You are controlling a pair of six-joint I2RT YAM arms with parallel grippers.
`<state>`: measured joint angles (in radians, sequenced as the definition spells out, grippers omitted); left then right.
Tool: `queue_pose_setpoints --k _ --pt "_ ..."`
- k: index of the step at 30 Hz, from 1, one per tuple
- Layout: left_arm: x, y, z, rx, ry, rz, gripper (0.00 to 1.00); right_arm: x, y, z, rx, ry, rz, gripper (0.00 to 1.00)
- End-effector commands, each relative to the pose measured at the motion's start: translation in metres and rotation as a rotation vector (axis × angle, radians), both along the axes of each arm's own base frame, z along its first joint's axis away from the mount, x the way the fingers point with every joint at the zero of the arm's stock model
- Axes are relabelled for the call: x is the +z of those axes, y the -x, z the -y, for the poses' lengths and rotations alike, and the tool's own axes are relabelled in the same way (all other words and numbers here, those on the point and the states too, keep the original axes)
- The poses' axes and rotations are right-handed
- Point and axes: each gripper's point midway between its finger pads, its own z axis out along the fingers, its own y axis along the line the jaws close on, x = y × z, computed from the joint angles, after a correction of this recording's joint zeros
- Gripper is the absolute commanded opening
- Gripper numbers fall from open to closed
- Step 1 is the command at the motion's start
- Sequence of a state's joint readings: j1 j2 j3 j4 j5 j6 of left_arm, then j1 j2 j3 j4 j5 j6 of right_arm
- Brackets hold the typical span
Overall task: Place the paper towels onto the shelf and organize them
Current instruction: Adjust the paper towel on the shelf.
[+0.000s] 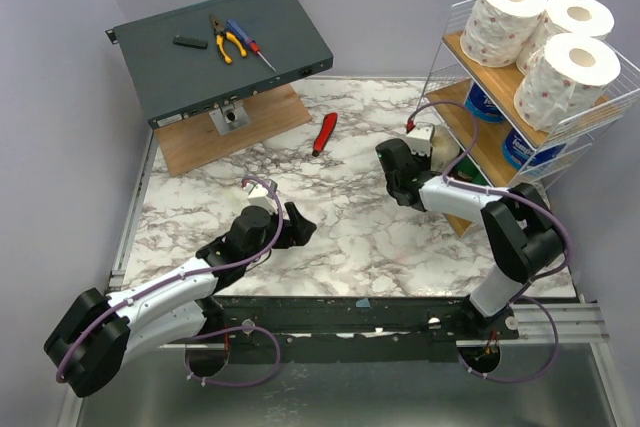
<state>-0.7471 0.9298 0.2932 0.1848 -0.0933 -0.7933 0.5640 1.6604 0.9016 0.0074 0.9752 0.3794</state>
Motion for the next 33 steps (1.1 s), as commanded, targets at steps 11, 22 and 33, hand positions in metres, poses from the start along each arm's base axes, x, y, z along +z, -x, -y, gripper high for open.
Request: queue_pose_setpoints --k 11,22,33 --pt "0.006 -0.003 0.001 -0.004 0.007 0.025 0.77 -0.002 -0.027 0.024 -0.100 0.018 0.012 0.29" --pt "0.006 -0.003 0.001 -0.005 0.005 0.026 0.77 0.000 -0.024 0.042 -0.145 0.014 0.013 0.29" --pt "0.009 -0.002 0.003 -0.017 0.013 0.034 0.77 0.014 -0.004 0.037 -0.115 -0.032 0.013 0.30"
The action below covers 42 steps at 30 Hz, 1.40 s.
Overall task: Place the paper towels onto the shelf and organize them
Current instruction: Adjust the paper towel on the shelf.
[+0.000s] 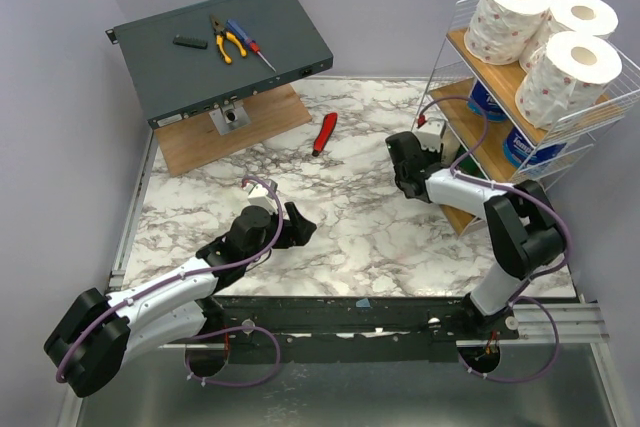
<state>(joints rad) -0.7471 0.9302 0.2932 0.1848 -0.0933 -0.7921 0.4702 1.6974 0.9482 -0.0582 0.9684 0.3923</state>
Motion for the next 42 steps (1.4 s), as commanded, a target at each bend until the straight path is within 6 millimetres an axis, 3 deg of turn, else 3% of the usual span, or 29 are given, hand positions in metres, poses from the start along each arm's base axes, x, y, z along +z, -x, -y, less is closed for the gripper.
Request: queue_pose_setpoints --k 1,6,12,23,28,33,37,42 --pt "0.009 -0.002 0.004 -0.018 0.013 0.033 0.77 0.025 0.004 -0.005 0.002 -0.043 0.070 0.30" --pt "0.010 -0.002 0.002 -0.013 0.015 0.038 0.77 0.041 0.003 -0.043 0.125 -0.041 0.103 0.33" --pt "0.011 -0.002 0.001 -0.008 0.017 0.040 0.77 0.040 -0.018 -0.056 0.149 -0.024 0.111 0.34" --pt "0.011 -0.002 -0.005 0.018 0.013 0.041 0.77 0.031 -0.041 -0.044 0.085 0.006 0.125 0.34" --pt "0.010 -0.002 -0.005 0.022 0.014 0.038 0.77 0.032 -0.040 -0.020 0.018 0.010 0.122 0.36" --pt "0.010 -0.002 -0.004 0.020 0.020 0.035 0.77 0.038 -0.036 -0.022 0.062 -0.020 0.135 0.36" --pt "0.010 -0.002 -0.005 0.022 0.020 0.036 0.77 0.056 -0.032 -0.042 0.175 -0.075 0.197 0.39" --pt "0.011 -0.002 -0.005 0.027 0.021 0.037 0.77 0.084 -0.016 -0.090 0.341 -0.088 0.256 0.47"
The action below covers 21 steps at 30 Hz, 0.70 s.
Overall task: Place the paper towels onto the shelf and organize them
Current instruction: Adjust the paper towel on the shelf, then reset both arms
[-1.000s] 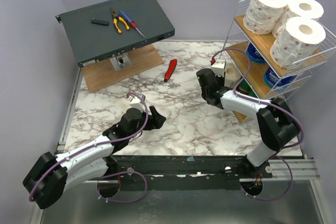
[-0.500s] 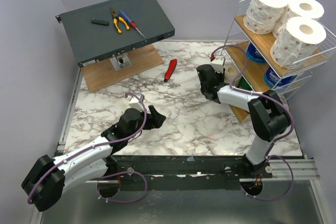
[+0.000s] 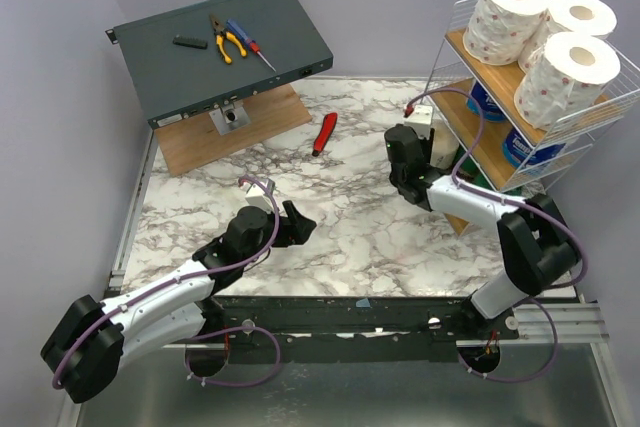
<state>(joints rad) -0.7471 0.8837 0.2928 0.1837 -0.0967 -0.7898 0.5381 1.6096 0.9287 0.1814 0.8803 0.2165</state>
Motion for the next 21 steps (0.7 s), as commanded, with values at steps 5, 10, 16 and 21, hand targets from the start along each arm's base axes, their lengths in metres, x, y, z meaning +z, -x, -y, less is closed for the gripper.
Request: queue_pose_setpoints --k 5,10,16,21 --pt "0.001 -0.002 -0.008 0.044 -0.004 0.004 0.77 0.060 0.033 -0.085 0.281 -0.050 0.144 0.60" --pt "0.004 -0.003 -0.014 0.073 -0.006 0.009 0.78 0.074 0.064 -0.111 0.419 -0.122 0.158 0.70" --pt "0.009 -0.007 -0.028 0.137 -0.035 0.023 0.84 0.072 0.099 -0.127 0.548 -0.259 0.137 0.85" --pt "0.015 -0.010 -0.047 0.207 -0.094 0.038 0.92 0.050 0.125 -0.140 0.633 -0.356 0.060 0.92"
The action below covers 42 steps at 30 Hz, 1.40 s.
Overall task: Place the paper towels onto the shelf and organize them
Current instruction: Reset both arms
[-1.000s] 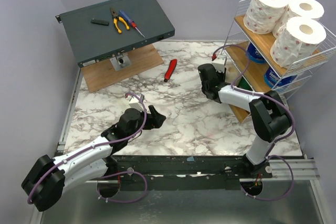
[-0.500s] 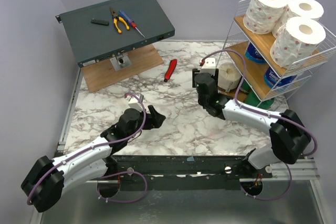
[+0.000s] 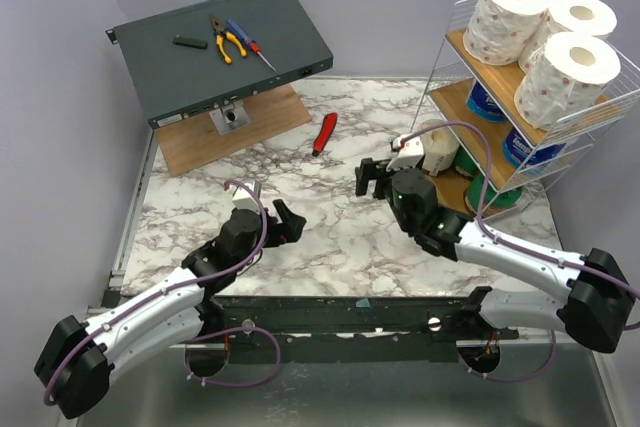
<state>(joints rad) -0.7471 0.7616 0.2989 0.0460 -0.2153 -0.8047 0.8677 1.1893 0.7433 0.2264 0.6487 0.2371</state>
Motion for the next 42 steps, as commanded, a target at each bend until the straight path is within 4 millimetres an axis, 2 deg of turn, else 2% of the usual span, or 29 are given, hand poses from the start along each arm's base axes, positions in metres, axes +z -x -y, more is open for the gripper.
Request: queue_pose_setpoints --k 1,4,6,12,17,23,25,31,34,38,42 --pt "0.011 -0.008 -0.024 0.103 -0.074 0.025 0.93 -0.032 0.030 -0.018 0.129 -0.074 -0.120 0.93" --pt "0.016 -0.009 -0.035 0.135 -0.110 0.043 0.98 -0.042 0.041 -0.020 0.152 -0.142 -0.164 0.94" --pt "0.019 -0.010 -0.042 0.158 -0.133 0.053 0.99 -0.052 0.047 -0.022 0.173 -0.168 -0.193 1.00" --pt "0.027 -0.008 -0.052 0.186 -0.140 0.075 0.99 -0.083 0.054 -0.012 0.137 -0.161 -0.246 1.00" --pt "0.033 -0.010 -0.057 0.228 -0.100 0.094 0.98 -0.096 0.063 -0.004 0.133 -0.234 -0.237 1.00" --pt "0.027 -0.010 -0.072 0.317 -0.146 0.031 0.99 -0.089 0.070 0.010 0.093 -0.402 -0.180 1.00" --pt "0.025 -0.010 -0.073 0.342 -0.133 0.016 0.98 -0.086 0.072 0.013 0.090 -0.421 -0.172 1.00" --pt "0.025 -0.009 -0.068 0.330 -0.109 -0.004 0.98 -0.069 0.068 0.043 -0.050 -0.531 -0.099 1.00" --pt "0.026 -0.010 -0.067 0.330 -0.100 0.002 0.99 -0.072 0.067 0.044 -0.056 -0.530 -0.099 1.00" --pt "0.025 -0.010 -0.062 0.302 -0.103 0.005 0.99 -0.088 0.065 0.040 -0.069 -0.496 -0.139 1.00" --pt "0.022 -0.010 -0.061 0.293 -0.113 -0.002 0.98 -0.095 0.066 0.031 -0.040 -0.484 -0.164 1.00"
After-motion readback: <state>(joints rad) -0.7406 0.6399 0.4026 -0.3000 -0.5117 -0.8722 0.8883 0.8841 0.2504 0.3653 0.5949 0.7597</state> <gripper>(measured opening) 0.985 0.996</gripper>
